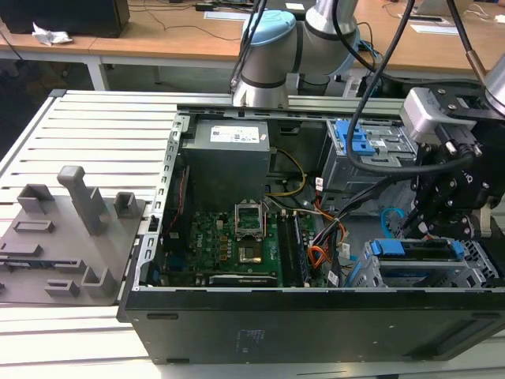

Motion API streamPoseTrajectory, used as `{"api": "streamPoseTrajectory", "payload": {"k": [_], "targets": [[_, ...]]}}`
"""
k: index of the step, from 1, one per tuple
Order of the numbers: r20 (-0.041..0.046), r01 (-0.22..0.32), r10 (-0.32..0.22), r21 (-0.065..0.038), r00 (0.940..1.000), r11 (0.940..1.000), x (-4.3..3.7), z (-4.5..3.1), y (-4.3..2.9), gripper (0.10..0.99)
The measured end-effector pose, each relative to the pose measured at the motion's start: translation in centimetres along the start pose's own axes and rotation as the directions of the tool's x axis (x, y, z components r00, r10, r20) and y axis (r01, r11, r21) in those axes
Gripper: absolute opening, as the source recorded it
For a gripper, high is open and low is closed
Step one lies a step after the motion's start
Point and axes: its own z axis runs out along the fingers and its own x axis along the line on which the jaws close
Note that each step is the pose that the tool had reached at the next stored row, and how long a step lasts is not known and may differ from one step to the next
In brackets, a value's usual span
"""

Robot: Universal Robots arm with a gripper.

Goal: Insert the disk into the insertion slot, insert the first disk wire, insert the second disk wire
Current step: 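Insert the second disk wire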

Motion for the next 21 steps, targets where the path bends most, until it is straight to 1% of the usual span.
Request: {"api": "streamPoseTrajectory", "payload": {"k": [8, 11, 21], "targets": [[-0.0002, 0.0, 0.0, -0.001, 1.0, 1.0, 0.29, 0.33, -0.74, 0.161], [-0.0002, 0.0, 0.0, -0.001, 1.0, 1.0, 0.35, 0.52, -1.27, 0.161], [-0.0008, 0.0, 0.0, -0.001, 1.0, 1.0, 0.39, 1.09, -1.48, 0.161]]}}
